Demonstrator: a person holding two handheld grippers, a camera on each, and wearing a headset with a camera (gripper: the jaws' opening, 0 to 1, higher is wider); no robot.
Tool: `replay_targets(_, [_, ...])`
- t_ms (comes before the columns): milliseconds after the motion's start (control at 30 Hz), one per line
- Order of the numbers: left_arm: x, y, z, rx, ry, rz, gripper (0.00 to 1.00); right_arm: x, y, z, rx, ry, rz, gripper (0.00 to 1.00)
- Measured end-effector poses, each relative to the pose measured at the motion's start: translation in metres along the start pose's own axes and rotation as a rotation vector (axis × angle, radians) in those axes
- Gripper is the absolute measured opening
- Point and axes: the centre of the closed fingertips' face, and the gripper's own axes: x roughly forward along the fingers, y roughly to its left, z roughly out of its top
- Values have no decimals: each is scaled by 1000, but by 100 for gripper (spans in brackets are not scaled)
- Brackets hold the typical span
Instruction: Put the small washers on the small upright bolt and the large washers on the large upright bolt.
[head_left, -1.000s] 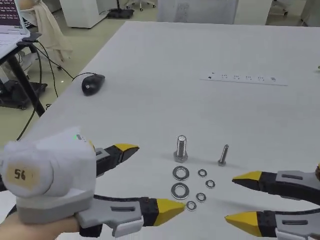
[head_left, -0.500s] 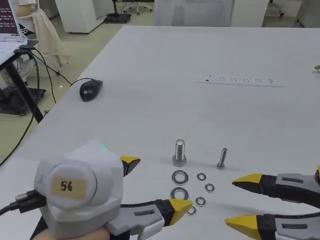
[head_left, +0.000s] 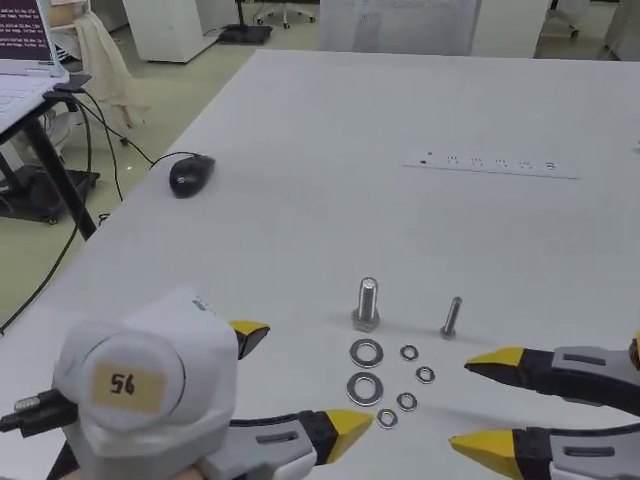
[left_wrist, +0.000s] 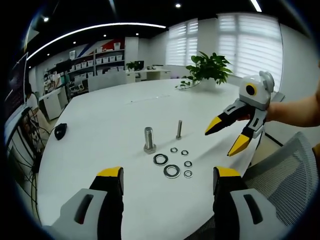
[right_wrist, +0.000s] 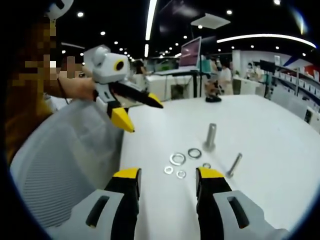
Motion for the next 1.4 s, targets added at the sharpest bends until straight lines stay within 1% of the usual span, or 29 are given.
replay_targets(100, [-2,-2,1,9,-8,-12,73,2,1,2,-13,10,9,46])
replay_targets(233, [-3,2,-2,11,-2,5,73,4,0,5,-25,19,15,46])
replay_targets(267, [-3,4,-3,-1,-2,13,73,4,-1,5,-26,20,14,46])
replay_targets(400, [-2,6,-7,-8,15,23,73,8,-6,5,-34,36,16,46])
replay_targets(567, [0,6,-6,-7,14,24,73,15,-9,5,-42,46,24,46])
replay_targets(633, [1,8,-6,-16,18,28,73,16,-14,7,-52,36,-2,46])
replay_targets(700, [1,11,-7,-16,28,40,73,16,-15,7,-30,32,-1,46])
replay_targets(767, [2,11,-6,-24,20,40,72,16,-18,5,-44,45,-17,46])
replay_targets(867, [3,11,-4,-28,13,38,72,17,-16,4,-36,54,4,46])
replay_targets(1000, [4,8,-4,-32,16,29,72,18,-17,4,-55,71,13,46])
replay_targets(1033, [5,7,-2,-32,7,21,72,19,-17,4,-59,74,16,46])
replay_targets(1100, [4,6,-1,-27,4,19,72,21,-17,3,-66,90,23,46])
replay_targets(1167, [4,6,-1,-26,1,21,72,25,-15,0,-79,115,42,45])
replay_targets(1233, [3,7,-2,-33,-3,22,72,28,-12,-7,-99,164,71,45])
replay_targets(1300, [3,7,-2,-37,-10,22,72,32,-10,-10,-121,196,88,44])
replay_targets(1333, [3,7,-3,-37,-10,23,72,36,-9,-11,-123,211,104,44])
replay_targets(1367, [3,7,-4,-34,-10,24,72,38,-8,-12,-129,226,108,43])
replay_targets(1400, [3,7,-5,-28,-4,25,72,41,-7,-14,-151,250,123,42])
